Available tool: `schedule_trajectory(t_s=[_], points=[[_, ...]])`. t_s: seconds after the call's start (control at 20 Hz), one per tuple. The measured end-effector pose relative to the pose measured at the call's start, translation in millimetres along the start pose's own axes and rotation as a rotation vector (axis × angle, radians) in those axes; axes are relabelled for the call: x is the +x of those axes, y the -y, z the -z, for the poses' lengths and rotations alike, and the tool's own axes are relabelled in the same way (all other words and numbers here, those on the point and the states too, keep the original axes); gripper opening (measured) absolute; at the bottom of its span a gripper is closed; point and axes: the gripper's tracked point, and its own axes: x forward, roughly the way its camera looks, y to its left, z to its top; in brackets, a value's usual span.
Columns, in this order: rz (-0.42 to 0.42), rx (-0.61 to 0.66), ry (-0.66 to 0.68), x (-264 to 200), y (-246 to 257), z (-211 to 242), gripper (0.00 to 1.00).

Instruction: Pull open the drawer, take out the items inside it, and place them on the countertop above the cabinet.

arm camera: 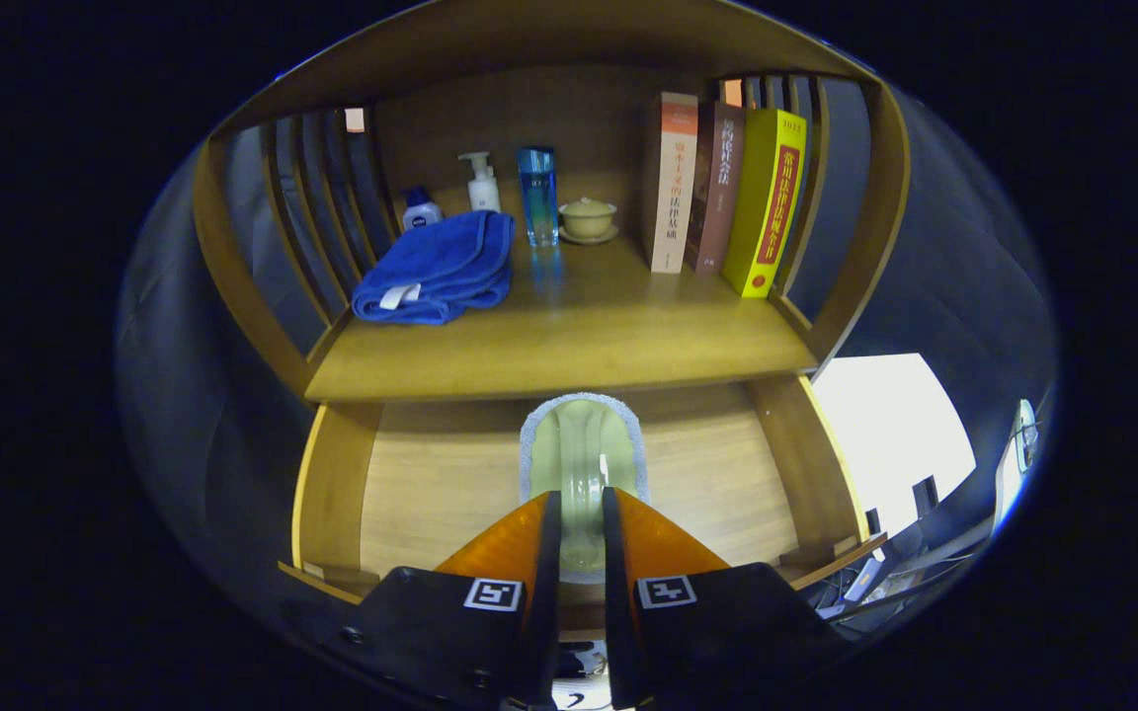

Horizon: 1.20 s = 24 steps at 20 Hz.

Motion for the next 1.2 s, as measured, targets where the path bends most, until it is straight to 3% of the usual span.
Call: schedule_trajectory(t_s=[0.5,1.2], points=[[0.038,-0.014,0.031,45.5,-0.5,-84.6,0.29],[0.059,-0.038,-0.033,146.3,3.6,-90.5,0.29]])
